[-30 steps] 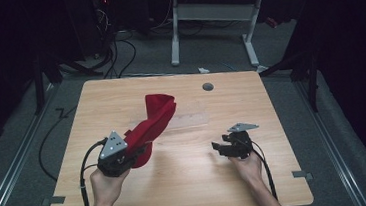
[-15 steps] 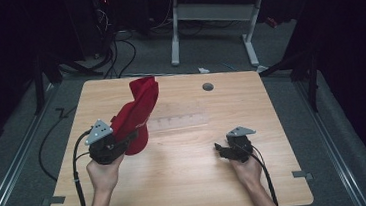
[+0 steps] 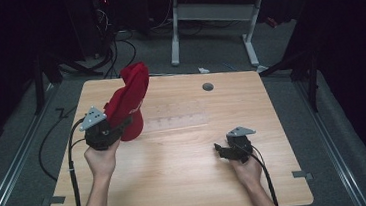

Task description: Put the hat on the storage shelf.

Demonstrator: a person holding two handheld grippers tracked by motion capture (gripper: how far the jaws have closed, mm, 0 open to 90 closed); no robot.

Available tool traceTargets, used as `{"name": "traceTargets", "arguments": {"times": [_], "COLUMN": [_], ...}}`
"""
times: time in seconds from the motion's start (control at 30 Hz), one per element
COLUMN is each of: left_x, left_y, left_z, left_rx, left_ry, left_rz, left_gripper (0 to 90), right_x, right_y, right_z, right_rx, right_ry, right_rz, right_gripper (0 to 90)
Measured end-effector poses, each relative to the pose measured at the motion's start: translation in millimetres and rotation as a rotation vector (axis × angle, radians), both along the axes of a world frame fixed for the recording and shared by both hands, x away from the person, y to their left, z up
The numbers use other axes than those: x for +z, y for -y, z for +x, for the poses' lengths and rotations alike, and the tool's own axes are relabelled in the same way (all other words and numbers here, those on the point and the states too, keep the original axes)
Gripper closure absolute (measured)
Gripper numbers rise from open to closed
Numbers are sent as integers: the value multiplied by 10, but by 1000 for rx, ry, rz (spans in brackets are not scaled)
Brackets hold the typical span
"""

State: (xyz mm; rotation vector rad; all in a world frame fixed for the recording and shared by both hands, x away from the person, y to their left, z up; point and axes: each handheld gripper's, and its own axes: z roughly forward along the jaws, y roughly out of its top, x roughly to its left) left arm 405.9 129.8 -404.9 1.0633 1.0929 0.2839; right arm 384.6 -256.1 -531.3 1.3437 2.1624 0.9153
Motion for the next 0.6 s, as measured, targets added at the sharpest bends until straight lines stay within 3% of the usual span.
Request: {"name": "traceTargets", "arguments": {"times": [0.27, 0.6], "left_x": [-48, -131], "left_y": [21, 19], "left_z": [203, 427], "left_rx": [31, 72], "left_ry": [1, -9], "left_rz": [15, 0], "left_gripper": [836, 835], "right_x": [0, 0], "right_y": [0, -1], "right_z": [0, 0], "right_rx": [1, 1], "right_ry": [0, 0], "right_rz": [0, 0], "right_gripper": [371, 371]}}
